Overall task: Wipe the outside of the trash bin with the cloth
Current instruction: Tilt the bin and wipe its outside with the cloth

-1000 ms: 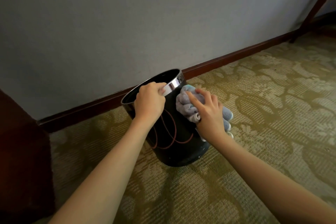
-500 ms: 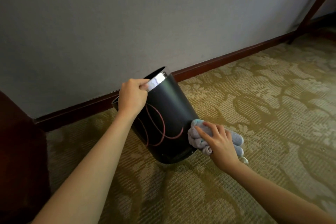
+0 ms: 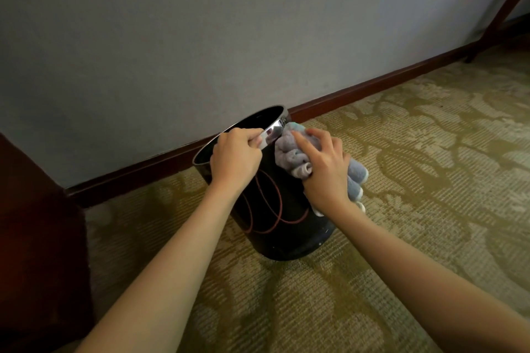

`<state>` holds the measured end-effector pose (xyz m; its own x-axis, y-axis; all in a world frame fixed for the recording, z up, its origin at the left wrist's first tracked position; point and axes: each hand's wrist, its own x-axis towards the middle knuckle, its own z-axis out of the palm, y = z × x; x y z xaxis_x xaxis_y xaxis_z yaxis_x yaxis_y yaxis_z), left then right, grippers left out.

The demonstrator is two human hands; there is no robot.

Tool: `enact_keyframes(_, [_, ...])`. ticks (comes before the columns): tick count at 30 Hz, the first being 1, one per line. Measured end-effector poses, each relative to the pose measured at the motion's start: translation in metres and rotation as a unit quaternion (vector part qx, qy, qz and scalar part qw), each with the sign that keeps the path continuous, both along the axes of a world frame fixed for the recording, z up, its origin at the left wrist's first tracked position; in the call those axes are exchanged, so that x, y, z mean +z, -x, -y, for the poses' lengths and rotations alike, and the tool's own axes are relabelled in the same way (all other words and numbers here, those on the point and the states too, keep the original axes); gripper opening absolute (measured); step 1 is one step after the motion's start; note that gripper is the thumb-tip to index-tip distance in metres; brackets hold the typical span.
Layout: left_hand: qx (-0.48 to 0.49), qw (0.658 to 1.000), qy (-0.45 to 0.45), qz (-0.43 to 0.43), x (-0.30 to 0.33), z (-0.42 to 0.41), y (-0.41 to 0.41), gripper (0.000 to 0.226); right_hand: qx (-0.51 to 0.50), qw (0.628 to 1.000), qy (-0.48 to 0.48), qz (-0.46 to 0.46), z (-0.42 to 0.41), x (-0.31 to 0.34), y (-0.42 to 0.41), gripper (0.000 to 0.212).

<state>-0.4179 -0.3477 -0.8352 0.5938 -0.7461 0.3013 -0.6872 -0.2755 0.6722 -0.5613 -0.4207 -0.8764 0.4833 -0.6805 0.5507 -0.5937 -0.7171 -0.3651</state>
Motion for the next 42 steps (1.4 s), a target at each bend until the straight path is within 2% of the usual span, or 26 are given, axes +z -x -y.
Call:
enact_keyframes(8, [-0.013,1.000,0.009,-0.027,0.000,0.005,-0.003,0.020,0.020,0.998,0.033,-0.047,-0.005,-0.017,0.020,0.065])
enact_keyframes(13, [-0.010,0.999,0.005,-0.046,0.001,0.007,-0.014,0.022,0.031,0.988,0.063,-0.140,-0.016,-0.048,0.053,0.061])
enact_keyframes(19, [0.038,0.996,0.040,-0.075,-0.006,0.011,-0.024,0.023,0.017,0.972,0.051,-0.228,-0.022,-0.065,0.075,0.067])
enact_keyframes(21, [0.040,0.996,0.052,-0.060,-0.009,0.009,-0.025,0.024,0.008,0.972,0.039,-0.233,-0.023,-0.066,0.077,0.069])
enact_keyframes(28, [-0.088,0.993,0.021,-0.078,-0.016,-0.011,-0.056,0.031,-0.011,0.979,0.012,-0.205,-0.018,-0.068,0.075,0.071])
enact_keyframes(32, [-0.089,0.990,0.007,-0.112,-0.030,-0.033,-0.079,0.030,-0.023,0.979,-0.008,-0.204,-0.011,-0.069,0.074,0.070])
enact_keyframes(42, [-0.099,0.991,0.032,-0.085,-0.046,-0.026,-0.085,0.025,-0.030,0.982,-0.016,-0.183,-0.006,-0.078,0.087,0.072])
